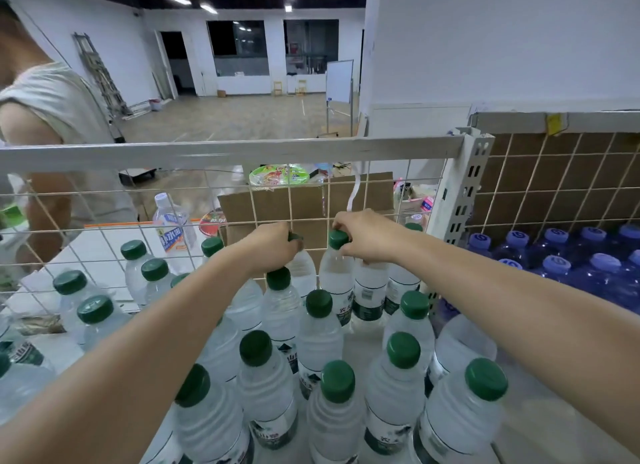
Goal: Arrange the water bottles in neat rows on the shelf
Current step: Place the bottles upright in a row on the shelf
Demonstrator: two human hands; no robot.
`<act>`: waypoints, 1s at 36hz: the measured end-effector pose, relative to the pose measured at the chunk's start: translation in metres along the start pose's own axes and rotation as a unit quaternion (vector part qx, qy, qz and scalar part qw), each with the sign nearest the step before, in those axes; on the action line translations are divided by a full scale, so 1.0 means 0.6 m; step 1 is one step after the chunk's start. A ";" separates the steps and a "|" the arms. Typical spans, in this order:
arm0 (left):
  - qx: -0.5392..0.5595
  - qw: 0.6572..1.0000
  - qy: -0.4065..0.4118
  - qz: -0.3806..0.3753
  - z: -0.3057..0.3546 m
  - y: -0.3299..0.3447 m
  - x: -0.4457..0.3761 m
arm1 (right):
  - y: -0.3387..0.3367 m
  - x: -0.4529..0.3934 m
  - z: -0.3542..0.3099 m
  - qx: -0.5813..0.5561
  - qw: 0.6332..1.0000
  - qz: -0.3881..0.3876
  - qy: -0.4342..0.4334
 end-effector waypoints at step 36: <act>-0.211 0.976 0.049 0.015 -0.148 -0.102 0.021 | 0.026 -0.028 -0.217 -0.022 0.993 -0.064 -0.093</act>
Point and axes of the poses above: each hand's wrist, its own x-axis away from the middle knuckle, its own y-axis out of the palm, z = x × y, the point moved 10 cm from there along -x, towards the middle knuckle, and after that the axes turned 5 degrees about -y, right-handed, at the moved point
